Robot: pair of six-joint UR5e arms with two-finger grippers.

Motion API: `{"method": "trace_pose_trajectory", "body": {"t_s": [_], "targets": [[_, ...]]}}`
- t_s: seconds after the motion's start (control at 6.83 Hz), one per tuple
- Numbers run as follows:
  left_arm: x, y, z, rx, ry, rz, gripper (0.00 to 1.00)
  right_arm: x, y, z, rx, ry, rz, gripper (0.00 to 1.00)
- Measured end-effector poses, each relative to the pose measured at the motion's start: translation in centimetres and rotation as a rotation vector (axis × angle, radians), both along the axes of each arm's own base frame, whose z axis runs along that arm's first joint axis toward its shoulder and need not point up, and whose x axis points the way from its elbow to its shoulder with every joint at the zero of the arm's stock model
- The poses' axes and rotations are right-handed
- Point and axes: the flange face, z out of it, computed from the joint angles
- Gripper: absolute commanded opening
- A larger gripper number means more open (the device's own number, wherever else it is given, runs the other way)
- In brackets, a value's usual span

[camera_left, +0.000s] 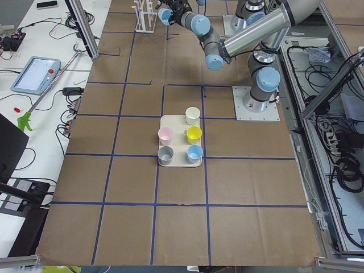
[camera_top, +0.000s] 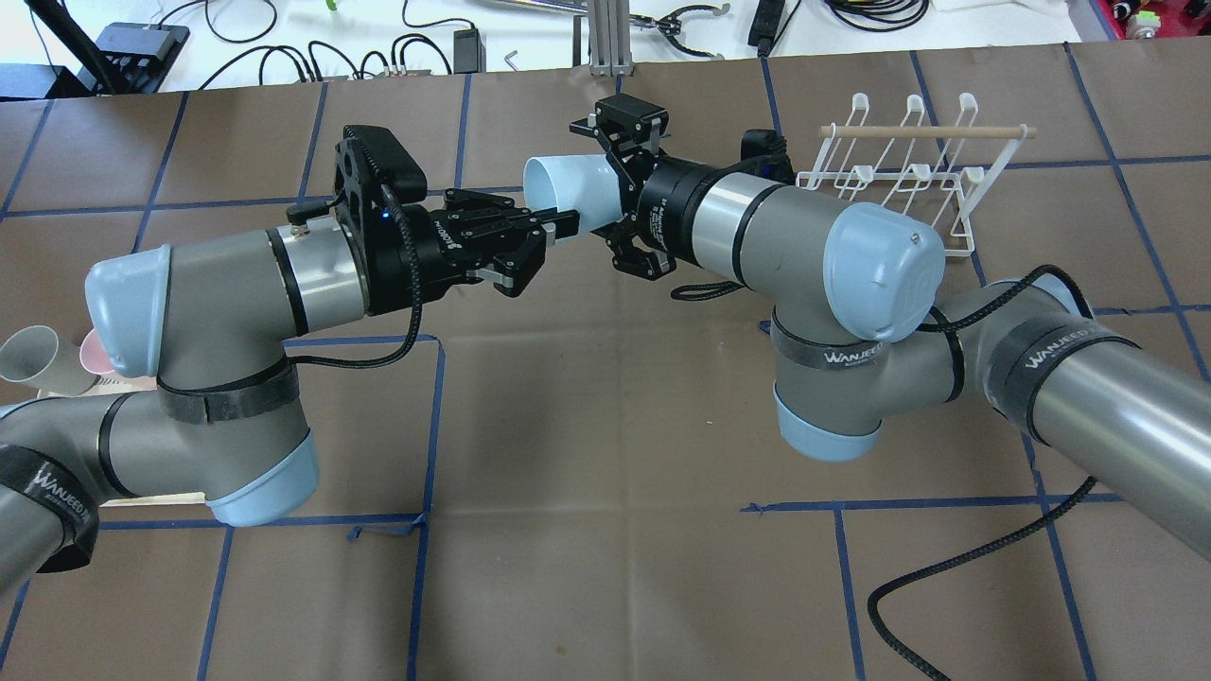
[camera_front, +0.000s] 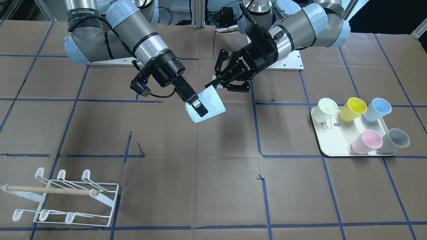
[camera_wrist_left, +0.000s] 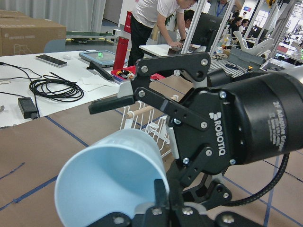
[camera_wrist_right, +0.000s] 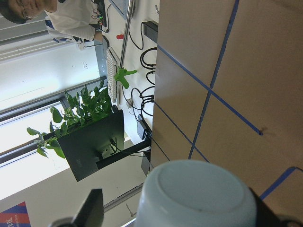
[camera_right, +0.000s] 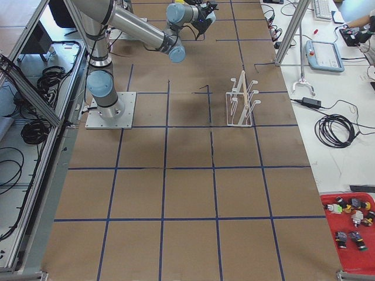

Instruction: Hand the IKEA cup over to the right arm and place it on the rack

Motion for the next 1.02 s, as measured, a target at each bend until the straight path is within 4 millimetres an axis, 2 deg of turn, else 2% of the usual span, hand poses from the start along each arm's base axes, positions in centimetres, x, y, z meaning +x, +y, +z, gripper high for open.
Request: {"method": "trace_pose_trajectory", "body": {"t_s": [0.15, 0.29, 0.59, 0.73, 0.88, 1.02], "targets": [[-0.01, 0.01, 0.01, 0.0, 0.001, 0.0, 0.0, 0.06, 0.08, -0.14, 0.004, 0.001, 0.001, 1.0], [-0.02, 0.03, 0.05, 0.003, 0.003, 0.0, 0.0, 0.08, 0.1, -0.23, 0.007, 0.001, 0.002, 0.93], [-0.03, 0.05, 0.07, 0.008, 0.007, 0.002, 0.0, 0.1, 0.07, -0.31, 0.01, 0.002, 0.002, 0.58], [-0.03, 0.06, 0.08, 0.008, 0.007, 0.002, 0.01, 0.12, 0.03, -0.28, 0.009, 0.002, 0.003, 0.5], [-0.04, 0.07, 0.14, 0.007, 0.007, 0.002, 0.06, 0.13, -0.01, -0.24, 0.007, 0.002, 0.004, 0.41], [-0.03, 0.07, 0.23, 0.004, 0.007, 0.002, 0.41, 0.13, -0.04, -0.17, 0.004, 0.002, 0.003, 0.36]]}}
